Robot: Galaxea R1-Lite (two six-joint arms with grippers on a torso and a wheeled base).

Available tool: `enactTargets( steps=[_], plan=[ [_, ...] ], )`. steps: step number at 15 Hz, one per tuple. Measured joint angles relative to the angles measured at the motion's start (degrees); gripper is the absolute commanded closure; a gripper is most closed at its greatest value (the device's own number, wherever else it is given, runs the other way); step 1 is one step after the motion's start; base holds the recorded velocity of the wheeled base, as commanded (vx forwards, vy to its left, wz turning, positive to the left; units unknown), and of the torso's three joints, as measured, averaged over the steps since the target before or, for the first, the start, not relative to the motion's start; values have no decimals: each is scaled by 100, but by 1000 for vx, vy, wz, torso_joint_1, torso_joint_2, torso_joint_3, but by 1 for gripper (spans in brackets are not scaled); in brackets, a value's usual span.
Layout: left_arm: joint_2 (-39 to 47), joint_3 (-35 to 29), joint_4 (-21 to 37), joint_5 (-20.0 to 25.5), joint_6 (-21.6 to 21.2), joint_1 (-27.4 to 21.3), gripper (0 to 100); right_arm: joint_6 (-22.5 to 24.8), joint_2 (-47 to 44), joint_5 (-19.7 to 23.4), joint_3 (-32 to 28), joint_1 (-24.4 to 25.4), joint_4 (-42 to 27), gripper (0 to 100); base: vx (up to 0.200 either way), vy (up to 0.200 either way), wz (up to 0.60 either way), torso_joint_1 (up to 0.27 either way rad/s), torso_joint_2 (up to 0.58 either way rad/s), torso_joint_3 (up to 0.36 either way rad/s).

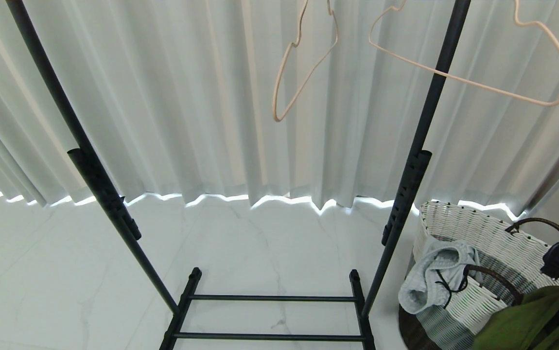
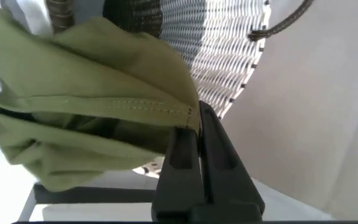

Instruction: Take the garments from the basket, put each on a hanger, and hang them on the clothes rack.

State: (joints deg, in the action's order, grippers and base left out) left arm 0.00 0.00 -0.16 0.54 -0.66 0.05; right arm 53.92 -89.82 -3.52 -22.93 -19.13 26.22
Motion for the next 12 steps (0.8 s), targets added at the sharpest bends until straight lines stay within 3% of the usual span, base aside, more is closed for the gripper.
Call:
enactTargets(
  steps=[1, 4, 6, 7, 9, 12],
  plan=[
    [0, 0, 0, 0, -18, 0, 0, -66, 168, 0, -57, 0, -272, 100, 0, 0, 0, 0, 0, 0],
    [0, 0, 0, 0, -23, 5, 0, -597, 840, 16, -590, 124, -1953, 100, 0, 0, 0, 0, 0, 0],
    [0, 0, 2, 0, -29, 0, 0, -1464, 1463, 24, -1370, 535, -3506, 100, 0, 0, 0, 0, 0, 0],
    [0, 0, 0, -2, -29, 0, 0, -1802, 1730, 24, -1687, 747, -3944, 100, 0, 0, 0, 0, 0, 0],
    [0, 0, 0, 0, -29, 2, 0, -2415, 2271, 44, -2169, 1095, -4365, 100, 0, 0, 0, 0, 0, 0],
    [0, 0, 0, 0, -32, 5, 0, -2861, 2776, 163, -2392, 1246, -4428, 100, 0, 0, 0, 0, 0, 0]
  ],
)
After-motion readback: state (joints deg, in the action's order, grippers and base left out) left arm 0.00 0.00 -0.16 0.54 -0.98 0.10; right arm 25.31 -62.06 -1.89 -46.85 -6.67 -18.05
